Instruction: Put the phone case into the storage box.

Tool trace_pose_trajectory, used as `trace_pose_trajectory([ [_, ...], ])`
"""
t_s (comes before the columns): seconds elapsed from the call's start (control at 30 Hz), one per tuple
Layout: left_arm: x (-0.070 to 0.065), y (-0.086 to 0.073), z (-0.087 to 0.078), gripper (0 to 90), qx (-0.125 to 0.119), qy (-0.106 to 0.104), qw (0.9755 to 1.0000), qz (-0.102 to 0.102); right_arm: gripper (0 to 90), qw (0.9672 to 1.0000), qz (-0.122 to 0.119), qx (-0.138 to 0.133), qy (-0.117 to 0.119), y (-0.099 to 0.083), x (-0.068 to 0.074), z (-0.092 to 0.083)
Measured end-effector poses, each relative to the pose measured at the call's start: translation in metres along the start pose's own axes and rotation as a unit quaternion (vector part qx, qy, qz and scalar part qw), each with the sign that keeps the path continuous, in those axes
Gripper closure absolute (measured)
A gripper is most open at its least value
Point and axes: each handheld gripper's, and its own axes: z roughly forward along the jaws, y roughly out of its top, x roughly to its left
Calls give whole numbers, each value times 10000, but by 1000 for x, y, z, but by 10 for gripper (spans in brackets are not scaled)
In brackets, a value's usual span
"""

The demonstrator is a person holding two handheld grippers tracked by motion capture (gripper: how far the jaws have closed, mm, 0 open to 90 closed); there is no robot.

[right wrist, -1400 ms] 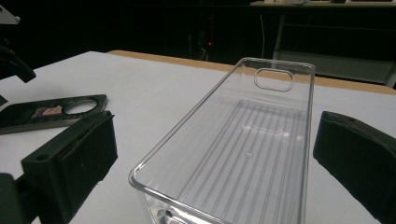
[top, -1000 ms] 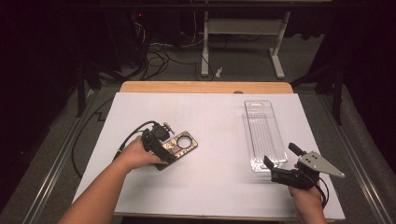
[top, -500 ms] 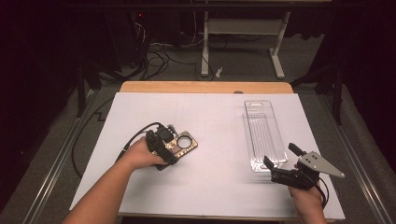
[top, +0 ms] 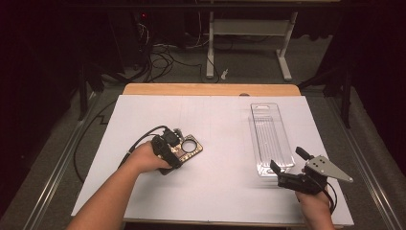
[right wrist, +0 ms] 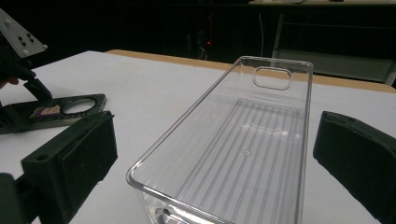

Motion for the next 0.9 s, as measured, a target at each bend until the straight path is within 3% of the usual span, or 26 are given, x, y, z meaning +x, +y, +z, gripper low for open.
trace_pose_trajectory([
  [0.23, -2, 5, 0, 122, 201, 62, 9997, 129, 1, 10000, 8, 4, 2, 0, 0, 0],
  [0.4, -2, 6, 2, 118, 224, 89, 9996, 111, 1, 10000, 7, -3, 2, 0, 0, 0],
  [0.6, 2, 6, 5, 104, 259, -32, 9996, 64, 1, 10000, 5, 1, -1, 0, 0, -1],
  [0.73, 6, 6, 9, 36, 339, -72, 9993, -142, 1, 10000, 5, -4, 2, 0, 1, -2],
  [0.9, 9, 8, 12, 1, 394, -172, 9991, -68, 1, 10000, 12, -13, -9, 0, 0, -2],
])
